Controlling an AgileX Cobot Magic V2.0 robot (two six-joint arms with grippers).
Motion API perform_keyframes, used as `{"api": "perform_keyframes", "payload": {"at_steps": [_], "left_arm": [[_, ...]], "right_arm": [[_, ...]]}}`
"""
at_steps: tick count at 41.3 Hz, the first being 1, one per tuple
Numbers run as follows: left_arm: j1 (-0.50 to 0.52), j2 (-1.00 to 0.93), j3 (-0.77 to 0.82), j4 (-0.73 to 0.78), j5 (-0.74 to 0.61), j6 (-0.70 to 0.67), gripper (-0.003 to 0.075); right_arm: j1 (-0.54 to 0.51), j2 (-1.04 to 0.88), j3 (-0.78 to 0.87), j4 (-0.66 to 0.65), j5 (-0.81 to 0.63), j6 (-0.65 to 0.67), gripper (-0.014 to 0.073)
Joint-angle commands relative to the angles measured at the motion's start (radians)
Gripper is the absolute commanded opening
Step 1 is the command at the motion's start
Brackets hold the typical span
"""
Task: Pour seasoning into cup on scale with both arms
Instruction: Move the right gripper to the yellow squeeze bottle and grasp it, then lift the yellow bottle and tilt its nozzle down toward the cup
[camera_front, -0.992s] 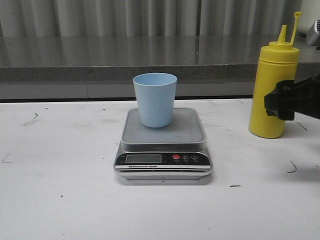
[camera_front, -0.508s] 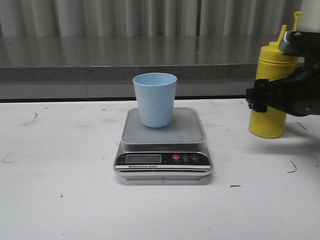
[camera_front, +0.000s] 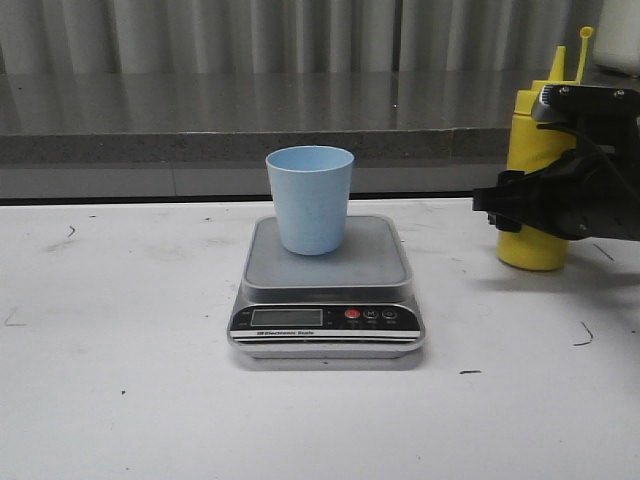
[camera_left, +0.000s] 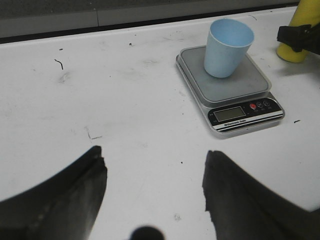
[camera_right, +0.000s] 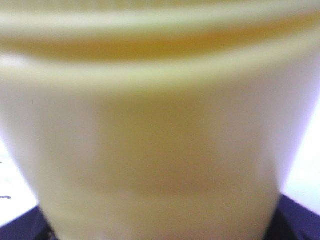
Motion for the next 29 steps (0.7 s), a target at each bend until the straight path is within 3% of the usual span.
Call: {"api": "perform_keyframes", "payload": {"at_steps": [1, 11, 22, 29], "left_arm": [[0.0, 0.006, -0.028, -0.012, -0.076, -0.002, 0.0421], [0.0, 0.006, -0.028, -0.012, -0.076, -0.002, 0.0421], [0.0, 0.006, -0.028, -0.012, -0.076, -0.002, 0.0421], [0.0, 0.006, -0.028, -0.012, -0.076, -0.002, 0.0421]], "right_arm": [[-0.006, -0.069, -0.026, 0.0, -0.054, 0.0, 0.0414], [-0.006, -0.228, -0.026, -0.016, 0.102, -0.127, 0.0414], [-0.001, -0.464, -0.034, -0.08, 0.306, -0.468, 0.0414], [0.033, -0.54, -0.152, -0.125, 0.657, -0.753, 0.0414]]}}
